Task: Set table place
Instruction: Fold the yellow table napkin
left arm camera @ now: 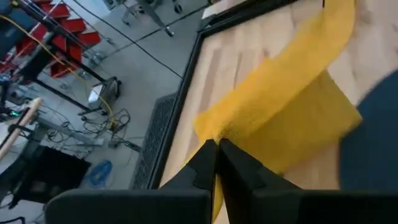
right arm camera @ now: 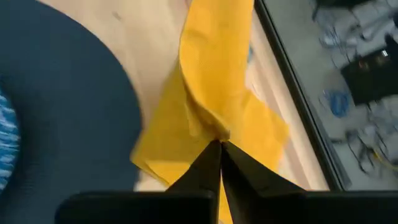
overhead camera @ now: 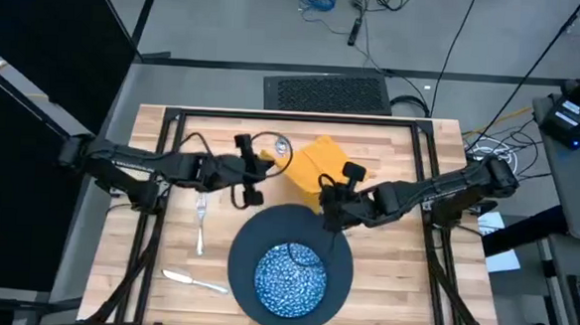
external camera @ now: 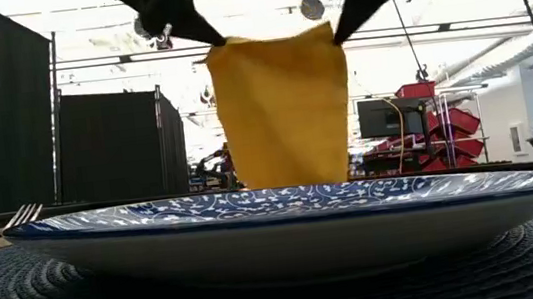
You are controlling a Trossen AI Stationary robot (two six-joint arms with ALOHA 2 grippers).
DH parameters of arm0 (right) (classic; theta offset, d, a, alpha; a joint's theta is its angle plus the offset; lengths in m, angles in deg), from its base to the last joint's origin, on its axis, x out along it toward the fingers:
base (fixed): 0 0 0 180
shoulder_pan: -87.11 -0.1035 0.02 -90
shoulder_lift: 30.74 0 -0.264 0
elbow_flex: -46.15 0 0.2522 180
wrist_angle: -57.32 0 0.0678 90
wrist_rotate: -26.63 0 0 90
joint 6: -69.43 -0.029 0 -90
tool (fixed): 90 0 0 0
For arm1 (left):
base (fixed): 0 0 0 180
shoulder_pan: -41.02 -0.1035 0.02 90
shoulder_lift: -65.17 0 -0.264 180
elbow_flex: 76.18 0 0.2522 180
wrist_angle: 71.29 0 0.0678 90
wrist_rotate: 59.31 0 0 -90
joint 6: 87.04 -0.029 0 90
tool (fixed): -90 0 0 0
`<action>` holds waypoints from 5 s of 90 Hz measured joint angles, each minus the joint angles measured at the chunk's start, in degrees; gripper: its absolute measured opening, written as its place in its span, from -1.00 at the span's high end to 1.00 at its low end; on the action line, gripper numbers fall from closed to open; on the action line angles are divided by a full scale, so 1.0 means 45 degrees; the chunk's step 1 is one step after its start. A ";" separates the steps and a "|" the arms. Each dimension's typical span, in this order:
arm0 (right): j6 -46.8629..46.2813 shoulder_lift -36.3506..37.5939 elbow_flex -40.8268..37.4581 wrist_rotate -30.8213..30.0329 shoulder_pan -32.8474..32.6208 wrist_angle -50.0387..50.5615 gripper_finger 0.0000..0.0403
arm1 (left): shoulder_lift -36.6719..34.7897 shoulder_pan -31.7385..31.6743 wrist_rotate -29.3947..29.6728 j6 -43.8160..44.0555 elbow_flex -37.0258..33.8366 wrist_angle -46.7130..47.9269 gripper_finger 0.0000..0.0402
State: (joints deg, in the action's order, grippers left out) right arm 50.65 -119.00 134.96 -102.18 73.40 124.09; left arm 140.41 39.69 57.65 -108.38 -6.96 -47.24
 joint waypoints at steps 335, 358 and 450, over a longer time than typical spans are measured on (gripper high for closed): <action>0.2804 0.0000 -0.6173 0.6991 0.4740 -0.5691 1.00 | 0.7993 -0.2280 -0.6838 0.3685 0.4983 0.1842 0.24; 0.3102 -0.0318 -0.6178 0.7063 0.5517 -0.5726 1.00 | 0.8219 -0.2285 -0.6959 0.3998 0.4986 0.1589 0.24; 0.0510 0.0079 -0.5882 0.3623 0.5583 -0.3893 1.00 | 0.8195 -0.2256 -0.7017 0.3881 0.4993 0.1568 0.24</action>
State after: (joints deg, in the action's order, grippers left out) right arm 52.94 -118.65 108.49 -85.88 98.53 106.57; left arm 177.29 29.54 26.07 -90.92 15.51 -40.18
